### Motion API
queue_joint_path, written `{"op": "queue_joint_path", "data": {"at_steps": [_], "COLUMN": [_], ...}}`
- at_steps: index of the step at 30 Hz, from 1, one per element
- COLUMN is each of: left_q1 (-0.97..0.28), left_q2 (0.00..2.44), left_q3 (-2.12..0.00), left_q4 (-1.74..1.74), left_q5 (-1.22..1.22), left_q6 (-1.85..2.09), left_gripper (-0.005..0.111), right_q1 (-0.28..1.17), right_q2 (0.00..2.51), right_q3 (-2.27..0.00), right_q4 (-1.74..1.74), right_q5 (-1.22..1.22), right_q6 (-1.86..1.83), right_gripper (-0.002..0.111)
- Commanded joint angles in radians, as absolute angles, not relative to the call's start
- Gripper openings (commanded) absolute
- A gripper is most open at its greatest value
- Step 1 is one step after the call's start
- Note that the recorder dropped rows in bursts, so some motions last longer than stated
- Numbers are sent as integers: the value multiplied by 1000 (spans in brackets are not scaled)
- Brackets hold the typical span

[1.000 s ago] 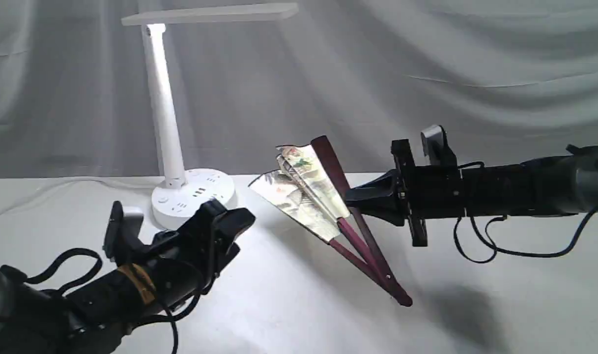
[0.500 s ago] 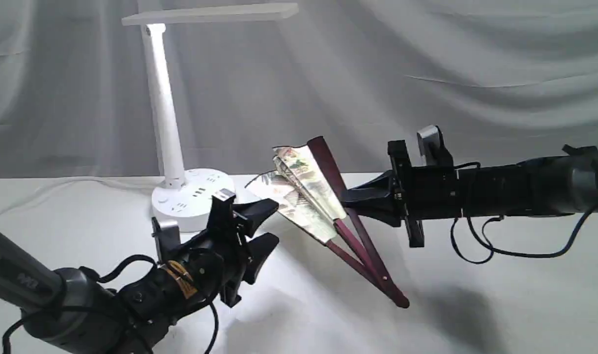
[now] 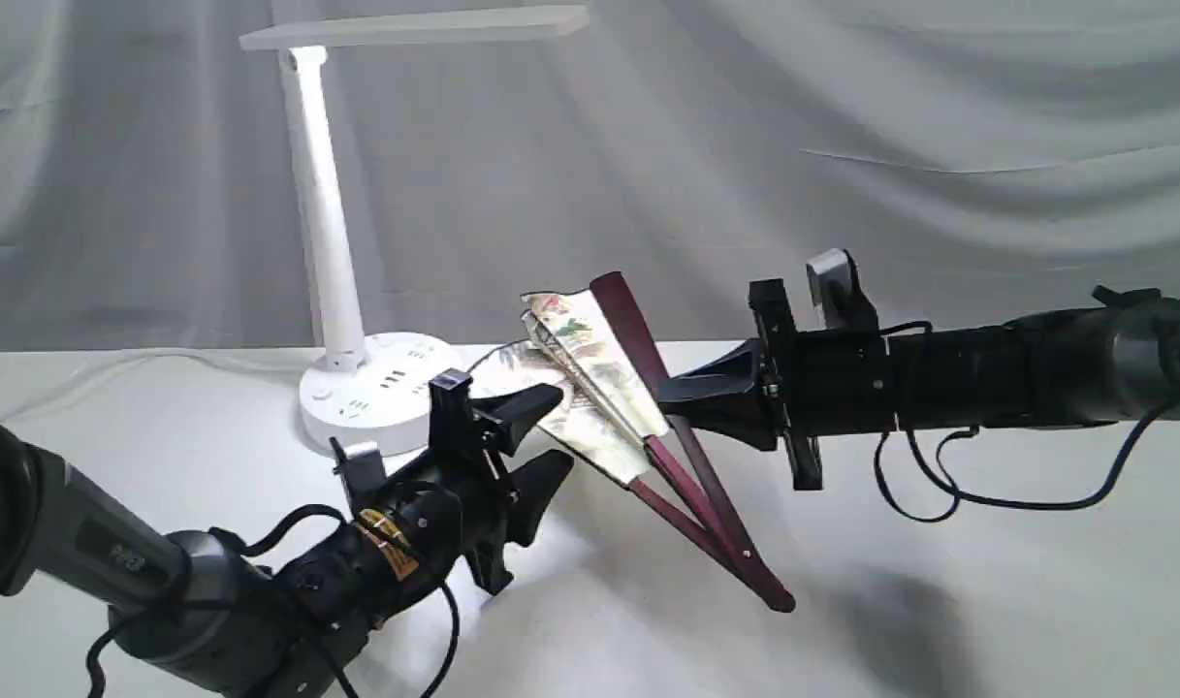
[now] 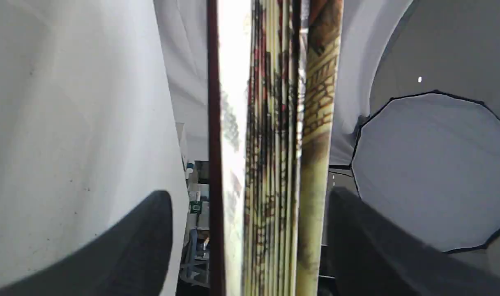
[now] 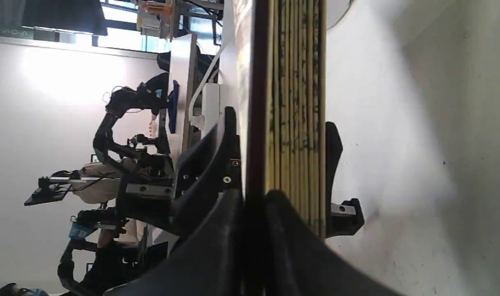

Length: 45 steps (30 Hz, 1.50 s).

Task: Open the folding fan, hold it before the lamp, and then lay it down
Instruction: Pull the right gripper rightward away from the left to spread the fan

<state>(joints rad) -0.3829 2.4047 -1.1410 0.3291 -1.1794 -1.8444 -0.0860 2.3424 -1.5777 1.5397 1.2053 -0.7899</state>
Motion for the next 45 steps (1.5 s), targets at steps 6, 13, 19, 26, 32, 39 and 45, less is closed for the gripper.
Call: {"op": "queue_joint_path", "data": {"at_steps": [6, 13, 19, 26, 32, 39, 45], "left_q1": [-384, -384, -384, -384, -384, -384, -384], "left_q2": [2450, 2461, 2461, 2459, 2459, 2459, 2459], "left_q3": [-1210, -1221, -1221, -1221, -1223, -1226, -1226], "left_q4": [349, 374, 384, 388, 430, 463, 500], "left_q5": [-1199, -1206, -1218, -1221, -1221, -1221, -1221], "left_q6": [-1883, -1910, -1910, -1912, -1912, -1912, -1914], "left_gripper": [49, 30, 11, 0, 0, 0, 0], "right_q1": [-68, -68, -68, -68, -68, -68, -68], "right_q2": [2328, 2328, 2328, 2328, 2328, 2328, 2334], "right_q3": [-1582, -1582, -1582, -1582, -1582, -1582, -1582], "right_q4": [1570, 1568, 1562, 1562, 1562, 1562, 1566], "right_q5": [1221, 1221, 1221, 1221, 1221, 1221, 1221], "right_q6": [-807, -811, -811, -814, -814, -814, -829], "right_gripper": [0, 0, 0, 0, 5, 31, 33]}}
